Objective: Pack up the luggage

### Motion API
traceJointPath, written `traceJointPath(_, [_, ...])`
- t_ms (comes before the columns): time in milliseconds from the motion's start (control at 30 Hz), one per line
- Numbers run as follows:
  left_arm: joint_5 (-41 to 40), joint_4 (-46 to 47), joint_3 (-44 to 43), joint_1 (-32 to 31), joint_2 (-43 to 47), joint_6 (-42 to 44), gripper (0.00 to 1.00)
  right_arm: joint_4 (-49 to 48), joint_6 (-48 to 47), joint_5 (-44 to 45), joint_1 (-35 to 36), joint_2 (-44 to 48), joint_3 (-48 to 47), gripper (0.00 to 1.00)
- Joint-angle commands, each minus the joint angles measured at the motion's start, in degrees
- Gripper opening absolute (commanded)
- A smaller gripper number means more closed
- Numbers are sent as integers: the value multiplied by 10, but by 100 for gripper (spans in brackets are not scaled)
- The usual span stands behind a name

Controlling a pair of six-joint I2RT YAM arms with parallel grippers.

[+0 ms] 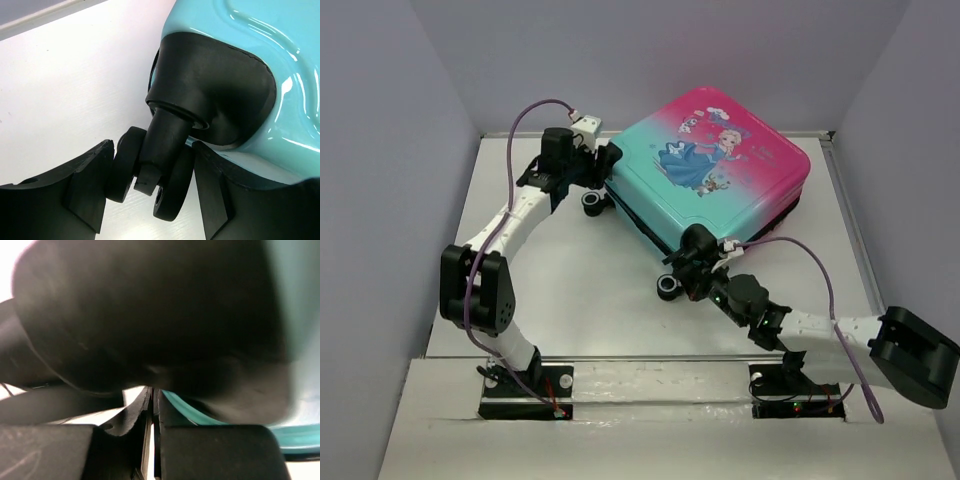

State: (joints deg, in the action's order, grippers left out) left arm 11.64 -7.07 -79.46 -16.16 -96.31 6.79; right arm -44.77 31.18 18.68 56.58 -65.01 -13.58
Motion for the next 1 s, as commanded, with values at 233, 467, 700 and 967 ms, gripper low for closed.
traceJointPath(233, [51, 25, 209, -62, 190, -115, 6, 162, -52, -268, -200, 52, -157, 7])
traceJointPath(467, [94, 47, 334, -118, 321, -209, 6, 216, -75, -384, -301, 24, -228, 7])
traceJointPath(700, [142, 155, 371, -138, 350, -308, 6, 4, -45, -44, -68, -40, -81, 7])
traceJointPath(967, [41, 45, 283, -137, 402, -251, 6, 36, 6, 104, -47, -25, -71, 7])
